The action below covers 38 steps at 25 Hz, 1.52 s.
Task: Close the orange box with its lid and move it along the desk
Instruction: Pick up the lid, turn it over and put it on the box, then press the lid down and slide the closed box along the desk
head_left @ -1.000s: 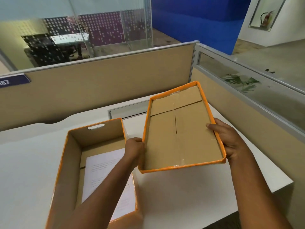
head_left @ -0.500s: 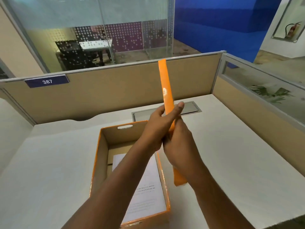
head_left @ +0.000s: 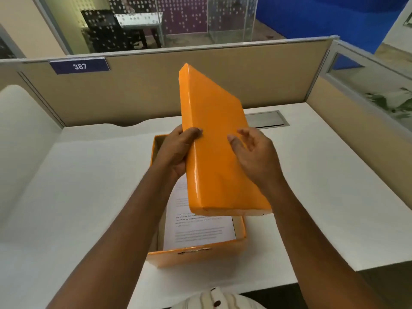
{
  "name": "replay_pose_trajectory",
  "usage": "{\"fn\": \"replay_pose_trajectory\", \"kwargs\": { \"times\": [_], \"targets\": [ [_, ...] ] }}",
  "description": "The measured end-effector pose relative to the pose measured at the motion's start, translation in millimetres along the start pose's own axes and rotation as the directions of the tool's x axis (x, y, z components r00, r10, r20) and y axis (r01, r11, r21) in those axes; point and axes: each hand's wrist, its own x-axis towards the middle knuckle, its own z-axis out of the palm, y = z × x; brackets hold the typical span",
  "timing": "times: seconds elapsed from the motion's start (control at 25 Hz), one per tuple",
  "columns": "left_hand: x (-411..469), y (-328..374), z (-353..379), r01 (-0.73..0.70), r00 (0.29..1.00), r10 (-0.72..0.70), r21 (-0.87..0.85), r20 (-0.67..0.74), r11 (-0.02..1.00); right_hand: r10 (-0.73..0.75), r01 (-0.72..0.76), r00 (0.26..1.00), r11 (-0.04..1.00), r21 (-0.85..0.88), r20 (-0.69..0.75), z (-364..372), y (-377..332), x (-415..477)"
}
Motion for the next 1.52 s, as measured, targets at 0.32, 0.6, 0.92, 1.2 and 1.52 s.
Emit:
{"fn": "replay_pose_trajectory", "kwargs": {
  "times": [0.32,0.6,0.92,1.2,1.52],
  "targets": [
    [-24,-40,-82,0.052,0.996,-0.037,-0.189,0.086,0.981,0.457,-0.452,0.877,0.890,-0.064,0.152,-22,75,0],
    [-39,-74,-96,-0.174,0.919,0.298,0.415,-0.257,0.893,0.316,-0.315,0.946,0.949,0.025,-0.069,21,96,-34],
    [-28,-102,-127,-0.032,0.996,0.065,0.431,-0.061,0.902,0.273,-0.276,0.959,0.961,-0.021,-0.082,46,113,-42],
    [-18,-107,-133,-0.050,0.987,0.110,0.417,-0.121,0.908,0.229,-0.236,0.971,0.966,-0.108,-0.074,59,112,-20],
    [-16,-114,-132,-0.079,0.972,0.162,0.409,-0.171,0.909,0.177,-0.195,0.978,0.963,-0.187,-0.106,70,118,-14]
  ]
}}
